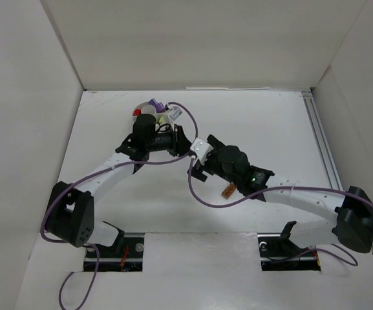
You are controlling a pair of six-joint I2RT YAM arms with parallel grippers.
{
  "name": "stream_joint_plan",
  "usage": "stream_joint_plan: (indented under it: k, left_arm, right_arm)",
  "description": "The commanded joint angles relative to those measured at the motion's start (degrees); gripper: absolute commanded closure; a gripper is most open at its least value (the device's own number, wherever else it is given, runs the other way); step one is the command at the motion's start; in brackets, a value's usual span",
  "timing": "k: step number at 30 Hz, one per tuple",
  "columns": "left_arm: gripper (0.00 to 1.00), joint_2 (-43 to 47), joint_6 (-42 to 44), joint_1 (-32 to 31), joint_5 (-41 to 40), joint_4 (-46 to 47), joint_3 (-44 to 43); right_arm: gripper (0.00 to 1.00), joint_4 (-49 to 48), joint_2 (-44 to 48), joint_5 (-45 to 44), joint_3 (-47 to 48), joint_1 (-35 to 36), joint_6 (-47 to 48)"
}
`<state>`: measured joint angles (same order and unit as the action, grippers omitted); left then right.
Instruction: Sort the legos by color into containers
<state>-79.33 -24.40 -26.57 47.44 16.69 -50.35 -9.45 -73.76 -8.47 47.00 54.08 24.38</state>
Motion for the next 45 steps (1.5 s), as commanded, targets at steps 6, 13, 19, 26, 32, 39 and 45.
stream_joint_plan:
  k: [6, 13, 19, 26, 32, 39, 45]
  left_arm:
    - [1.00, 0.2, 6.4, 5.9, -25.7, -16.0, -14.1]
    - [1.00, -9.0, 6.4, 12.5, -41.2, -25.4, -25.2]
    - [1.00, -17.8, 6.4, 13.0, -50.2, -32.7, -35.0]
    - [1.00, -21.6, 6.4, 14.6, -55.7, -33.8, -38.8]
    - [1.00, -21.7, 6.9, 15.1, -52.8, -32.2, -38.7]
    - [1.00, -22.6, 8.1, 16.3, -52.1, -31.4, -40.5]
    - [1.00, -26.6, 8.7, 16.3, -50.2, -31.9, -42.9]
  right_arm:
    - [0.00, 0.9, 2.3, -11.2, 2.3, -1.1, -2.7]
    - [0.00, 7.7, 3.0, -5.0, -0.3, -16.1, -11.1]
    - [0.00, 13.9, 2.0, -1.4, -0.9, -28.6, -13.3]
    - [0.00, 14.6, 1.9, 2.4, -1.9, -33.2, -13.3]
    - [0.00, 14.6, 2.5, 2.9, -2.4, -34.2, -13.3]
    - [0.00, 14.6, 2.0, 3.5, -2.4, -35.3, -13.3]
    - [0.00, 14.6, 1.9, 4.0, -2.4, -35.3, -13.3]
